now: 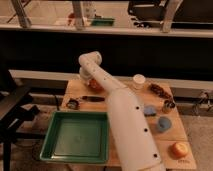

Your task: Place banana in table surface

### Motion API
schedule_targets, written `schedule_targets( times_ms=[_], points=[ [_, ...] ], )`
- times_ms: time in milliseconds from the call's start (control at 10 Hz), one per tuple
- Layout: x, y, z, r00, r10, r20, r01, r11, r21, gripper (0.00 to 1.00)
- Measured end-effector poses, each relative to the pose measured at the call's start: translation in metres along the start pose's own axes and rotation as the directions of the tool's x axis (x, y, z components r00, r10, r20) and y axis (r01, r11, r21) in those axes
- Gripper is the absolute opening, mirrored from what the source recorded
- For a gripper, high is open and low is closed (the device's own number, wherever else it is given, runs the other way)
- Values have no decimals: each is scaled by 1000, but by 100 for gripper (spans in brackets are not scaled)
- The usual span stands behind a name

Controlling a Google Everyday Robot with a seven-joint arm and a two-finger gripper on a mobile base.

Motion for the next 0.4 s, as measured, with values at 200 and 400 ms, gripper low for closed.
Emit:
schedule_targets(
  times_ms=[200, 400],
  points=[
    [-11, -6, -12, 1000, -12, 29, 11, 1000, 27, 0],
    [-36, -14, -28, 997, -44, 67, 40, 997, 62, 0]
  ],
)
